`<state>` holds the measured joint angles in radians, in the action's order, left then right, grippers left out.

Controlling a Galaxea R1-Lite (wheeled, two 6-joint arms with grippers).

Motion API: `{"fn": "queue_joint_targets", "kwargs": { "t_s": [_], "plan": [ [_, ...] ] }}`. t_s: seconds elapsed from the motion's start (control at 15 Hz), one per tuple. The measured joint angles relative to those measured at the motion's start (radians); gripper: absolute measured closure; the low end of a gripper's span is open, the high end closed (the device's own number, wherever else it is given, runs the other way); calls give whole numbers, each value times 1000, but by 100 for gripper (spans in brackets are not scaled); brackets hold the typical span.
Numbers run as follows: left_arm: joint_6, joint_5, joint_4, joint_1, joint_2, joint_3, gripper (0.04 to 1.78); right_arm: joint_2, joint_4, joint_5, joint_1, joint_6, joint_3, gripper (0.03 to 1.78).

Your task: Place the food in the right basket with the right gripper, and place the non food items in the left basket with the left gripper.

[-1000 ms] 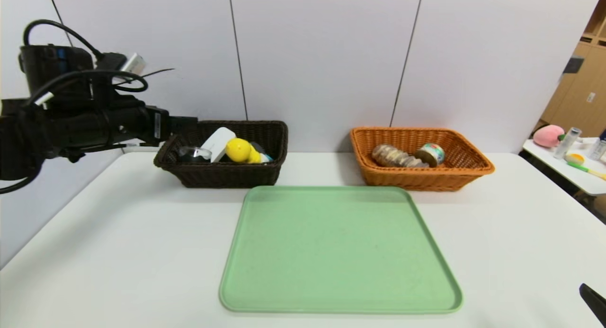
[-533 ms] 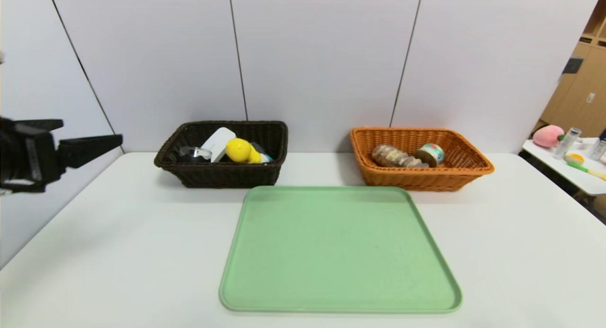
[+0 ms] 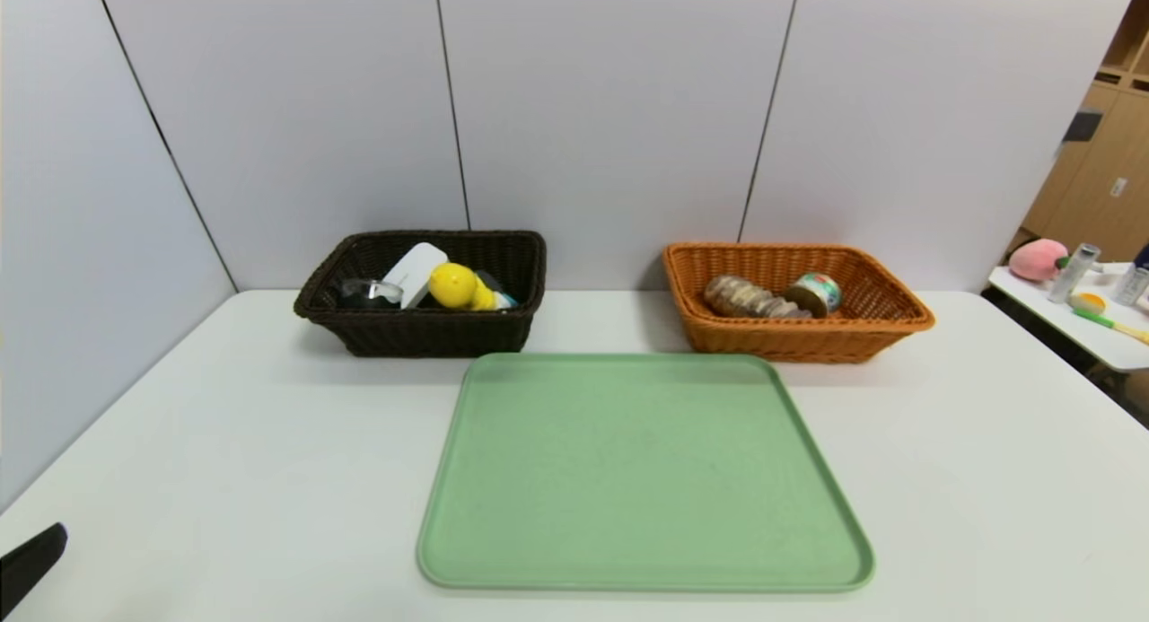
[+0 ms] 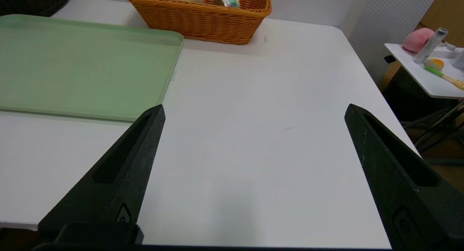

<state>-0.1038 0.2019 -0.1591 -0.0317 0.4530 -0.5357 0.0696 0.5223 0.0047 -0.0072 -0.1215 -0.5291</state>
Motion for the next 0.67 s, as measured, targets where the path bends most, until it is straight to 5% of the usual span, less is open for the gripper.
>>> {"fn": "queue_joint_targets", "kwargs": {
  "t_s": [0.4, 0.67],
  "plan": [
    [31, 0, -3, 13, -280, 124, 13, -66, -62, 1, 3, -9, 29, 10],
    [33, -24, 32, 26, -419, 214, 13, -70, -355, 15, 3, -28, 206, 10]
  ]
}}
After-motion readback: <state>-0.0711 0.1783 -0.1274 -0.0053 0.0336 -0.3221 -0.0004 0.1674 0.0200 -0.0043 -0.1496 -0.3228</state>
